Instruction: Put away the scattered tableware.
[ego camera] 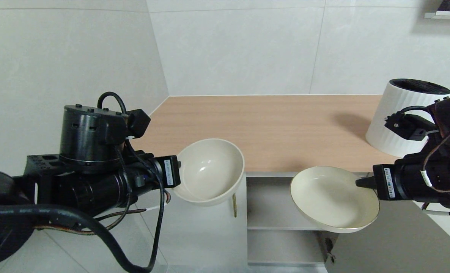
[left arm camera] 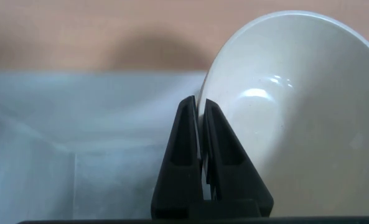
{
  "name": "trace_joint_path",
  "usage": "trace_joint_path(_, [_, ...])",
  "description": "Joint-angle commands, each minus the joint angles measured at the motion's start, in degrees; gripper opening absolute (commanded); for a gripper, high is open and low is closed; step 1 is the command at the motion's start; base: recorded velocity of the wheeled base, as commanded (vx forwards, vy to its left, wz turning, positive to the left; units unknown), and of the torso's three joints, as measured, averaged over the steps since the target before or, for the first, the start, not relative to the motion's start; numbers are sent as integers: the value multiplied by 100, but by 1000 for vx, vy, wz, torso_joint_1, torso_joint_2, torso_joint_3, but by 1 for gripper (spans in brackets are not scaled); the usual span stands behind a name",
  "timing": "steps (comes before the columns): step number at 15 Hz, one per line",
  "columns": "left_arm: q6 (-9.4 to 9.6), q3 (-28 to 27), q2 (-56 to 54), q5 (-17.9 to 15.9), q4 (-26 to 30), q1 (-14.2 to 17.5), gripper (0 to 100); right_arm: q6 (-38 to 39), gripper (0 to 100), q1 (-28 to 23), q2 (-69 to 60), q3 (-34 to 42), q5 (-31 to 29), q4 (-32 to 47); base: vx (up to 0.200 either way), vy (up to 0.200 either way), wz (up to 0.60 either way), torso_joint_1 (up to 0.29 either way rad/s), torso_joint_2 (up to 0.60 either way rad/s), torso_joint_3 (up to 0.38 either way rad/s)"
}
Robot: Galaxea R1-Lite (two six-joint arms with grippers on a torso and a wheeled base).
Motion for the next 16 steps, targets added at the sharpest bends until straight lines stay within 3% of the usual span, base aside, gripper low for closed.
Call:
trace_joint_path(1, [-1,6,73,5,4,-3,0,-4,0,-1,170,10,-11,-8,0,0,0,0,0,0])
trace_joint_path(8, [87,32,126,5,4,-39,0,-12,0,-36,329,230,-28,-482,0,0,0,-9,22,10])
trace_joint_path(16, [149,41,126,23,4,-39,0,-12,0,-36,364,247,-37,-509,0,0,0,-176,442,263])
